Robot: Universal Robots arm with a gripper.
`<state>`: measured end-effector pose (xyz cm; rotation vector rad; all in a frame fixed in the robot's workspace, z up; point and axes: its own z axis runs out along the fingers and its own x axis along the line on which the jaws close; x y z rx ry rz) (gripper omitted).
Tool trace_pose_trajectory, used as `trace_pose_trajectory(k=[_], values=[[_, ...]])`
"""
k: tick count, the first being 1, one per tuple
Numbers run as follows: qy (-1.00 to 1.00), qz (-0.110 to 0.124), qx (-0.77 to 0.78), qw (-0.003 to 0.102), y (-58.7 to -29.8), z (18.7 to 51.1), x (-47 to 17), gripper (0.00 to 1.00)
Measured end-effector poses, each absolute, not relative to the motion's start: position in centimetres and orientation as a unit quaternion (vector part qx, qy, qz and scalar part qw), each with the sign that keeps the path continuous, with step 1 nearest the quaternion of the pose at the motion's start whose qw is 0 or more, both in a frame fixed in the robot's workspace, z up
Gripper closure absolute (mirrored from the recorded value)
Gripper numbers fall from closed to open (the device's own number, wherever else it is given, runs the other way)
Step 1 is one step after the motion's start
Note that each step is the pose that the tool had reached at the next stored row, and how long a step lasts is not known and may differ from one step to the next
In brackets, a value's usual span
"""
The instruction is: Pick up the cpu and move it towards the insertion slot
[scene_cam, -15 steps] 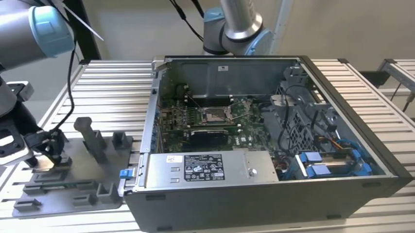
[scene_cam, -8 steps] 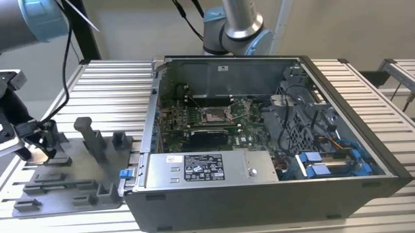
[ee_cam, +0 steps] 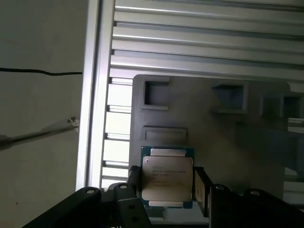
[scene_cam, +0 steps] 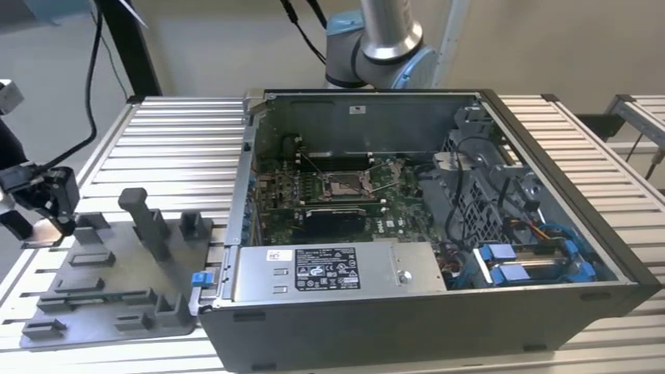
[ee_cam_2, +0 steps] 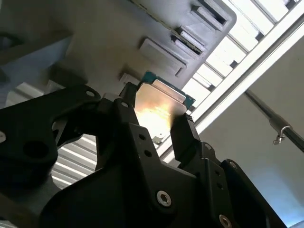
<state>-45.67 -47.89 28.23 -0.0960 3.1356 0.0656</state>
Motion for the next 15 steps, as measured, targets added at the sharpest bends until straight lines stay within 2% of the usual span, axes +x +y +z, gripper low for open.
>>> trace_pose_trajectory(k=[15], values=[[0.999,0.021,-0.031,0.002,-47.9,35.1,-45.7,1.00]])
